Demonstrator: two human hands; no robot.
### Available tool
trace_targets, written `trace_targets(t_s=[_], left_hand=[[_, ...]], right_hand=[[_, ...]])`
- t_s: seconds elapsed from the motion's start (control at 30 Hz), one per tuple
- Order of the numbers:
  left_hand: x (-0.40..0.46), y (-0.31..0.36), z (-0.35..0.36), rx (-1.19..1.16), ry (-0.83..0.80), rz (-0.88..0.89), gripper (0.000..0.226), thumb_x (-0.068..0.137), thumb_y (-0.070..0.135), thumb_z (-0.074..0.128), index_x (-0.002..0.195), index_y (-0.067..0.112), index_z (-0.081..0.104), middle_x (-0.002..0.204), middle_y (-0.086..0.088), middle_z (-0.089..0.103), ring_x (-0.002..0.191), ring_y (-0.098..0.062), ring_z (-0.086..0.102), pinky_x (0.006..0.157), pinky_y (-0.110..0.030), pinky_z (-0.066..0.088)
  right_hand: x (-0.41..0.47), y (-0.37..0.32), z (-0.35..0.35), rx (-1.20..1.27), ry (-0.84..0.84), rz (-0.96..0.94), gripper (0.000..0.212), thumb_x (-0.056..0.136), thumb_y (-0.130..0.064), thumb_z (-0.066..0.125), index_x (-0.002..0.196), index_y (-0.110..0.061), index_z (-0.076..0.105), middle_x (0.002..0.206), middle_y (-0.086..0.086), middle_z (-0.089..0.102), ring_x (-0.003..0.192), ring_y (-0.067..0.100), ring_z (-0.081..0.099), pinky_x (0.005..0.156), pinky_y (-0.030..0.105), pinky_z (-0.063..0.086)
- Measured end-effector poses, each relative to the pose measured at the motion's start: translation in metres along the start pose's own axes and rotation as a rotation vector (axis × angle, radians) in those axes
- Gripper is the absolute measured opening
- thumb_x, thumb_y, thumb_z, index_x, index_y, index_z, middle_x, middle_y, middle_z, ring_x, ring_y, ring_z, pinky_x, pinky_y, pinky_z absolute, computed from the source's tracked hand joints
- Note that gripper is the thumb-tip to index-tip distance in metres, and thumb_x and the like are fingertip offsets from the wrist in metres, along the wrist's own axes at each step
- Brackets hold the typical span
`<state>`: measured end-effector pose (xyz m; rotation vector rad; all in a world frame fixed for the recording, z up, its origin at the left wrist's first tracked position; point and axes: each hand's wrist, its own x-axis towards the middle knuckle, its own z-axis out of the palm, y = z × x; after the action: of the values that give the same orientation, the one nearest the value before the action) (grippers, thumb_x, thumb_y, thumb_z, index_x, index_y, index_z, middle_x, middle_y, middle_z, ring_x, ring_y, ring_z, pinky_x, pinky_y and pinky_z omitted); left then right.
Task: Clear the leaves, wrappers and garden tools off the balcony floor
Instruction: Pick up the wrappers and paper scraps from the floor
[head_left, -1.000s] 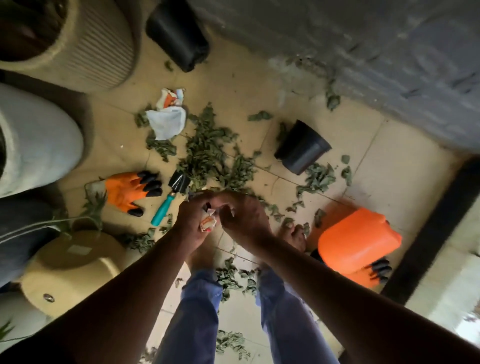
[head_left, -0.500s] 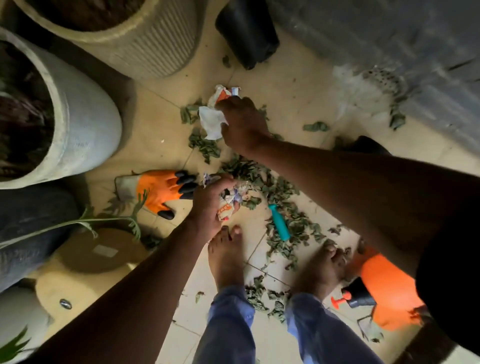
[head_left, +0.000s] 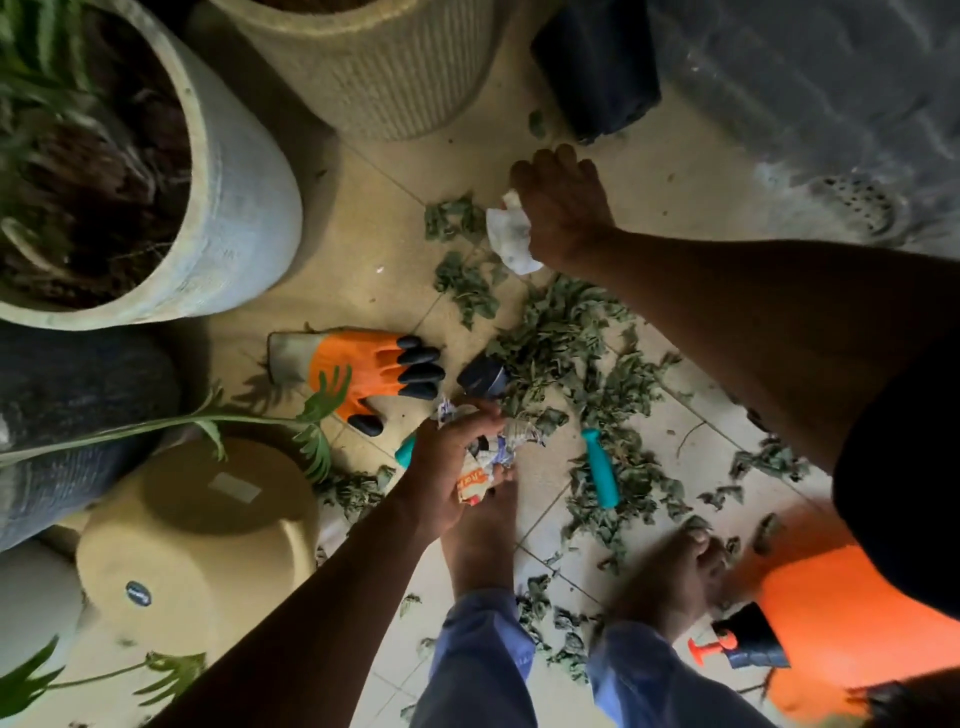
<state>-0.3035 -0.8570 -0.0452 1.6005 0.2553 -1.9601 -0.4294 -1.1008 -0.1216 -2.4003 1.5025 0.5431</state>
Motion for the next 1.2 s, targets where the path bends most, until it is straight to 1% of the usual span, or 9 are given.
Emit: trace_targets(t_s=[0.2, 0.3, 0.5, 0.6, 0.73, 0.87, 1.0, 1.07, 1.2], left_hand=[[-0.015, -0.009, 0.006, -0.031, 0.035, -0.025, 0.025, 0.077, 0.006, 0.072, 0.100, 0.013, 0.066, 0.108, -0.020, 0.059, 0.095, -0.039, 0.056, 0.057, -0.028, 0.046], [-0.031, -0.008, 0.019, -0.067, 0.053, -0.007, 0.025, 0.068, 0.010, 0.075, 0.092, 0.014, 0.069, 0.101, -0.018, 0.061, 0.082, -0.032, 0.060, 0.056, -0.027, 0.047], [-0.068, -0.009, 0.057, -0.188, 0.111, 0.038, 0.006, 0.088, 0.006, 0.068, 0.091, 0.011, 0.072, 0.081, -0.010, 0.069, 0.066, -0.024, 0.064, 0.048, -0.026, 0.050], [-0.096, -0.003, 0.083, -0.290, 0.051, 0.034, 0.005, 0.080, 0.013, 0.070, 0.082, 0.009, 0.069, 0.076, -0.012, 0.066, 0.061, -0.024, 0.062, 0.052, -0.026, 0.049], [-0.128, -0.004, 0.095, -0.359, 0.039, 0.055, 0.008, 0.078, 0.018, 0.064, 0.079, 0.011, 0.066, 0.083, -0.014, 0.057, 0.070, -0.028, 0.052, 0.061, -0.032, 0.036], [-0.158, -0.014, 0.081, -0.468, 0.066, 0.032, 0.024, 0.081, 0.019, 0.060, 0.099, 0.006, 0.068, 0.096, -0.020, 0.058, 0.079, -0.029, 0.056, 0.072, -0.033, 0.042], [-0.197, -0.019, 0.070, -0.468, -0.076, 0.111, 0.030, 0.089, 0.020, 0.046, 0.088, 0.005, 0.072, 0.078, -0.016, 0.067, 0.065, -0.028, 0.062, 0.060, -0.029, 0.050], [-0.218, -0.021, 0.069, -0.503, -0.087, 0.132, 0.027, 0.091, 0.019, 0.045, 0.094, 0.000, 0.065, 0.068, -0.013, 0.064, 0.052, -0.024, 0.060, 0.047, -0.022, 0.049], [-0.259, -0.027, 0.067, -0.616, 0.001, 0.208, 0.024, 0.083, 0.024, 0.055, 0.089, 0.003, 0.063, 0.069, -0.013, 0.063, 0.057, -0.025, 0.059, 0.049, -0.024, 0.047]], right_hand=[[-0.052, 0.023, -0.018, 0.088, 0.072, 0.015, 0.040, 0.071, -0.013, 0.066, 0.109, -0.011, 0.059, 0.114, 0.016, 0.060, 0.111, 0.040, 0.053, 0.087, 0.046, 0.044], [-0.098, 0.031, -0.039, 0.365, 0.123, 0.130, 0.034, 0.074, -0.013, 0.062, 0.108, -0.014, 0.058, 0.108, 0.011, 0.066, 0.102, 0.037, 0.062, 0.081, 0.040, 0.048], [-0.219, -0.008, -0.087, 0.705, 0.263, 0.292, 0.036, 0.082, -0.010, 0.063, 0.117, -0.019, 0.060, 0.102, 0.000, 0.072, 0.084, 0.014, 0.065, 0.062, 0.017, 0.042], [-0.273, -0.040, -0.105, 0.773, 0.292, 0.220, 0.044, 0.080, 0.003, 0.065, 0.119, -0.016, 0.070, 0.109, 0.000, 0.074, 0.092, 0.002, 0.060, 0.078, 0.003, 0.040], [-0.326, -0.067, -0.125, 0.912, 0.369, 0.219, 0.048, 0.076, 0.006, 0.064, 0.120, -0.013, 0.073, 0.122, 0.001, 0.072, 0.113, 0.018, 0.065, 0.100, 0.037, 0.053], [-0.353, -0.080, -0.147, 1.188, 0.290, 0.232, 0.030, 0.086, -0.027, 0.056, 0.108, -0.015, 0.073, 0.116, -0.008, 0.070, 0.108, 0.016, 0.066, 0.090, 0.044, 0.055], [-0.359, -0.092, -0.165, 1.248, 0.243, 0.352, 0.022, 0.090, -0.025, 0.068, 0.078, -0.008, 0.061, 0.086, 0.003, 0.065, 0.082, 0.028, 0.063, 0.070, 0.043, 0.051], [-0.364, -0.100, -0.178, 1.278, 0.168, 0.383, 0.013, 0.087, -0.013, 0.072, 0.090, -0.016, 0.059, 0.094, 0.003, 0.066, 0.089, 0.029, 0.064, 0.073, 0.043, 0.054], [-0.377, -0.117, -0.201, 1.431, -0.016, 0.235, 0.050, 0.088, -0.016, 0.054, 0.134, -0.033, 0.057, 0.130, -0.003, 0.065, 0.116, 0.012, 0.064, 0.094, 0.039, 0.057]])
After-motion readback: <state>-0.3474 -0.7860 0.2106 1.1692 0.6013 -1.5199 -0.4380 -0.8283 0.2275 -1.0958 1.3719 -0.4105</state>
